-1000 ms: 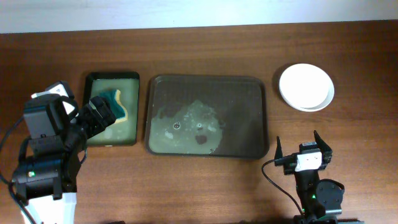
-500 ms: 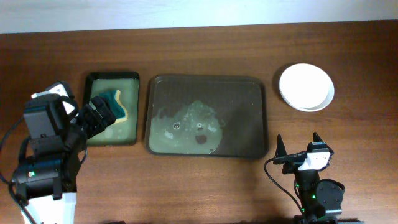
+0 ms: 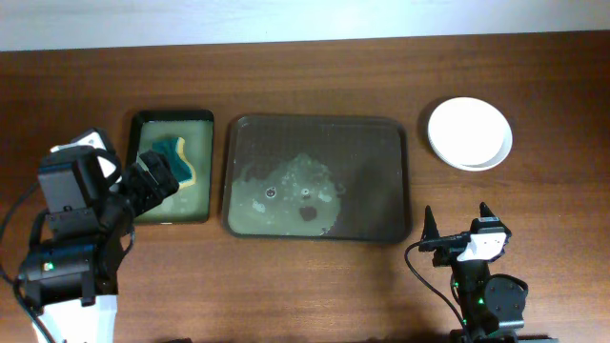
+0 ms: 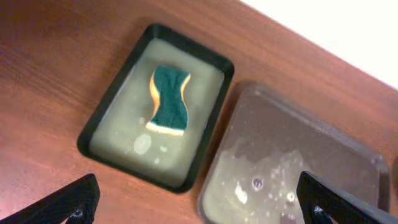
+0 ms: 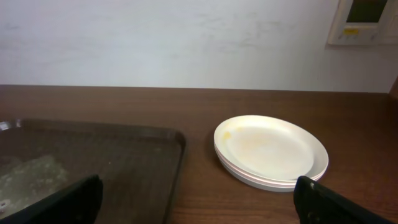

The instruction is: Clean dirty plates on tray and stack at the side

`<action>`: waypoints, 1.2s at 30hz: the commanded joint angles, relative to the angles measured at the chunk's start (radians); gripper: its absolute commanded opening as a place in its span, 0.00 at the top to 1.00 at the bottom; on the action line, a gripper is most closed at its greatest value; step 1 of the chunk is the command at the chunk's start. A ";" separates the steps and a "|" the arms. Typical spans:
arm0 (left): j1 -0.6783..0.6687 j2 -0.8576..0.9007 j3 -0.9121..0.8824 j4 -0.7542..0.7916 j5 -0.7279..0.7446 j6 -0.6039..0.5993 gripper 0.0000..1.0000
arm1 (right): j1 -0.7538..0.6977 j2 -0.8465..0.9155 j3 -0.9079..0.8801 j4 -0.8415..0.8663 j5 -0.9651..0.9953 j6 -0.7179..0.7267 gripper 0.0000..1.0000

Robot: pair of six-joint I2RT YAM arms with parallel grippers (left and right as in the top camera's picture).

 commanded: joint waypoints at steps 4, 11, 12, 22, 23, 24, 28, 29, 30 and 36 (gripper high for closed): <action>-0.207 -0.179 -0.269 0.109 -0.117 0.243 0.01 | -0.007 -0.009 -0.005 -0.007 0.013 0.008 0.02; -0.230 -0.697 -0.831 0.688 -0.113 0.249 0.01 | -0.007 -0.009 -0.005 -0.007 0.013 0.008 0.02; -0.230 -0.761 -0.911 0.787 -0.113 0.249 0.01 | -0.007 -0.009 -0.005 -0.007 0.013 0.008 0.02; -0.229 -0.974 -1.153 0.974 -0.109 0.248 0.01 | -0.007 -0.009 -0.005 -0.007 0.013 0.008 0.02; -0.225 -0.988 -1.159 0.974 -0.109 0.248 0.01 | -0.007 -0.008 -0.005 -0.007 0.013 0.008 0.02; -0.218 -1.006 -1.165 0.973 -0.102 0.248 0.01 | -0.007 -0.009 -0.005 -0.007 0.013 0.008 0.02; -0.175 -1.022 -1.165 1.000 -0.089 0.255 0.01 | -0.007 -0.008 -0.005 -0.007 0.013 0.008 0.02; -0.172 -1.022 -1.165 1.000 -0.077 0.281 0.01 | -0.007 -0.009 -0.005 -0.007 0.013 0.008 0.02; -0.172 -1.022 -1.166 1.000 -0.016 0.397 0.01 | -0.007 -0.009 -0.005 -0.007 0.013 0.008 0.02; -0.172 -1.022 -1.167 0.943 0.048 0.536 0.01 | -0.007 -0.009 -0.005 -0.007 0.013 0.008 0.02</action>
